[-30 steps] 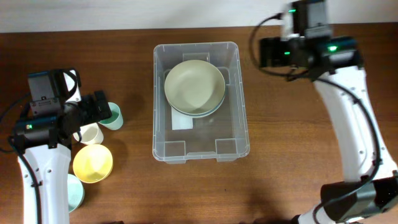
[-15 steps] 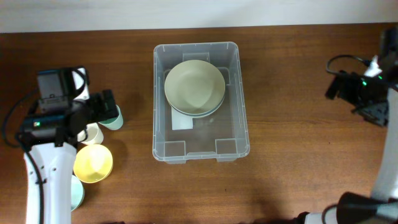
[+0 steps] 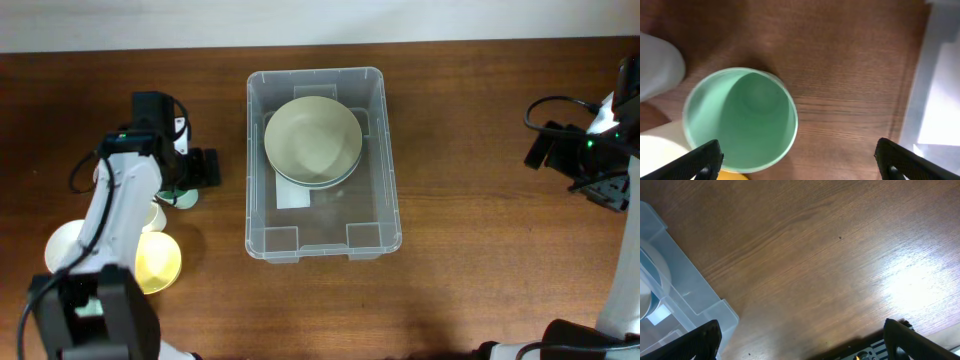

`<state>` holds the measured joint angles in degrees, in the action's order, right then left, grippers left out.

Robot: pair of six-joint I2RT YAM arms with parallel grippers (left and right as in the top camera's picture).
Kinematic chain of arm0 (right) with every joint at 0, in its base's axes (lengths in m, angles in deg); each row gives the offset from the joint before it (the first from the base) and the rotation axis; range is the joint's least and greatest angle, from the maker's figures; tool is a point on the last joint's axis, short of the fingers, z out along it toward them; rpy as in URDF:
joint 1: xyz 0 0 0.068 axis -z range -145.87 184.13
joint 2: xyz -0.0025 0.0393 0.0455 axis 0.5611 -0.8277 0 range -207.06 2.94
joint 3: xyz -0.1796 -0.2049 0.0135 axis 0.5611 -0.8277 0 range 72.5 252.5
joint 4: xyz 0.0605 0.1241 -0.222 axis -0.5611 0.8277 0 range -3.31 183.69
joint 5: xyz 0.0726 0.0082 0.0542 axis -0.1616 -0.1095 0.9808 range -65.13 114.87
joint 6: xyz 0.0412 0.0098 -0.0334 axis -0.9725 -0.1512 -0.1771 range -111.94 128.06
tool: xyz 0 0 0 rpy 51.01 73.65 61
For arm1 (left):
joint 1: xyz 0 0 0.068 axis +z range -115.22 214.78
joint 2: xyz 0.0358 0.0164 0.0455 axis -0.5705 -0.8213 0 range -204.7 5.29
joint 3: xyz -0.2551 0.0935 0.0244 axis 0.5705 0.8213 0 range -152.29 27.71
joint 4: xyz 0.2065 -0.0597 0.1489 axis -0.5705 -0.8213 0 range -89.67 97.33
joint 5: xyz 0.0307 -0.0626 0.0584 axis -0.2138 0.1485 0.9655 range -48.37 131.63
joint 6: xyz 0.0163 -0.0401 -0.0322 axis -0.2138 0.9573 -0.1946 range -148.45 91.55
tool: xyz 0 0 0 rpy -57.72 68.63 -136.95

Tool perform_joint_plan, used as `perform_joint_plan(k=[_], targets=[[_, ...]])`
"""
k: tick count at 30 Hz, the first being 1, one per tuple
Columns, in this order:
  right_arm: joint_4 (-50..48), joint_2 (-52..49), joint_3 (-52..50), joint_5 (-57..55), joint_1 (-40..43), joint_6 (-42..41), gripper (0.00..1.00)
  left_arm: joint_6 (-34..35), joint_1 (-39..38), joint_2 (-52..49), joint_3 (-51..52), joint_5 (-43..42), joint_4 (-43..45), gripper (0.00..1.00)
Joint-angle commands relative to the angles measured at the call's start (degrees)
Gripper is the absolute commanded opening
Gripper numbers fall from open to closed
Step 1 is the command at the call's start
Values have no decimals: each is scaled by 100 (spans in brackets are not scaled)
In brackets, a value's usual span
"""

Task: Pack container
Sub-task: 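Grasp the mint-green cup with the left gripper and lift it, then place the mint-green cup in the bin's front-right corner, release, withdraw left gripper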

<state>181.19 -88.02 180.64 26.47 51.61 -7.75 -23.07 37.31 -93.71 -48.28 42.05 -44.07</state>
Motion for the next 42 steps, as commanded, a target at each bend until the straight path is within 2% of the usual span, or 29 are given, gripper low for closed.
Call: perform_joint_plan(k=[1,3,5,7,10,13,14,16,21,30,36,42], targets=[[0,-9,-35,35,-26,55,99,-92,-13,-334,-79,-46,105,90],[2,-9,-35,35,-26,55,99,-92,-13,-509,-79,-46,212,77],[4,-9,-35,35,-26,55,99,-90,-13,-688,-79,-48,341,75],[2,-9,-35,35,-26,55,99,-90,-13,-817,-79,-52,433,68],[2,-9,-35,35,-26,55,99,-92,-13,-911,-79,-48,476,51],[2,-9,-35,35,-26,55,99,-92,-15,-909,-90,-48,581,14],[2,-9,-35,35,-26,55,99,-90,-15,-909,-96,-50,608,5],[2,-9,-35,33,-26,55,99,-92,-15,-909,-118,-50,608,1],[2,-9,-35,31,-26,55,98,-92,-70,-859,-417,-68,417,0],[-7,-9,-35,-118,-15,35,98,-111,-903,249,-2201,-68,-1132,0],[-22,-9,-35,-118,-15,35,98,-109,-2354,638,-2704,-214,-1547,0],[-20,-9,-35,-116,-15,35,98,-85,-3794,166,-2704,-863,-1491,1]])
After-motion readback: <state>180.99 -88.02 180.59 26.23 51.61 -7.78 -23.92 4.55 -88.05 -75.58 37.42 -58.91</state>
